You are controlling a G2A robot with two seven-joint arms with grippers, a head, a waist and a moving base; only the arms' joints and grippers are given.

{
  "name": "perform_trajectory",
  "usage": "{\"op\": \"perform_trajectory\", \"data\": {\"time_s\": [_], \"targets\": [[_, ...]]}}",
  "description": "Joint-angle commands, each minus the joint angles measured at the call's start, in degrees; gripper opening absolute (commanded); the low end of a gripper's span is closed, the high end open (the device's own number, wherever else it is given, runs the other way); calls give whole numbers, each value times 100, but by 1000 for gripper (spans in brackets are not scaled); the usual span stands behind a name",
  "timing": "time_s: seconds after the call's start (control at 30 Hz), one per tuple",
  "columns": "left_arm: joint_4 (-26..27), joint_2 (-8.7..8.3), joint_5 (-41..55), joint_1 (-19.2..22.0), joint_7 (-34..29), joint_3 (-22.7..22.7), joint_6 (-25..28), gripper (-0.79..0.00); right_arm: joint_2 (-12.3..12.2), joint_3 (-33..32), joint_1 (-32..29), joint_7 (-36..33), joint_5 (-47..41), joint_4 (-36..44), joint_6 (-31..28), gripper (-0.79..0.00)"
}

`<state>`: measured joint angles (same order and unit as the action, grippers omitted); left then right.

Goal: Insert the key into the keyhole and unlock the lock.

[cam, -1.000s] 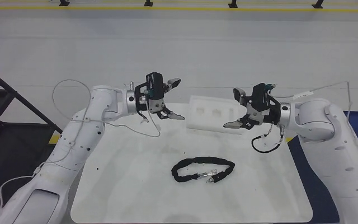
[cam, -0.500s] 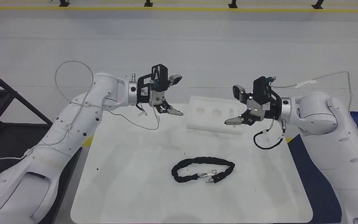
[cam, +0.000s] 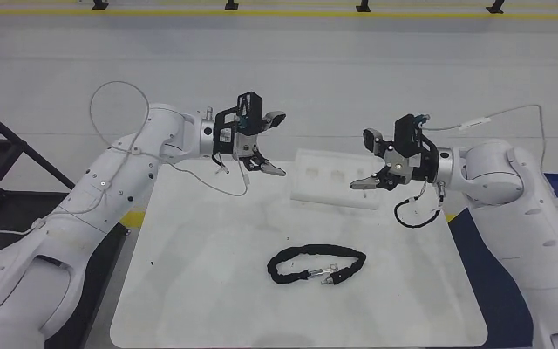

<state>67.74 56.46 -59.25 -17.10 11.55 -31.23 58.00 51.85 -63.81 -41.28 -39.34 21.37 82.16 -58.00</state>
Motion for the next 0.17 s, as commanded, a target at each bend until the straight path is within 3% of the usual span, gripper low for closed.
{"op": "perform_trajectory", "data": {"time_s": [0.0, 0.13], "targets": [[-10, 0, -35, 13, 9, 17, 0, 0, -1, 0, 0, 5, 7, 4, 0, 0], [-11, 0, -37, 14, 10, 18, 0, -1, -1, 1, 0, 7, 8, 4, 0, 0]]}}
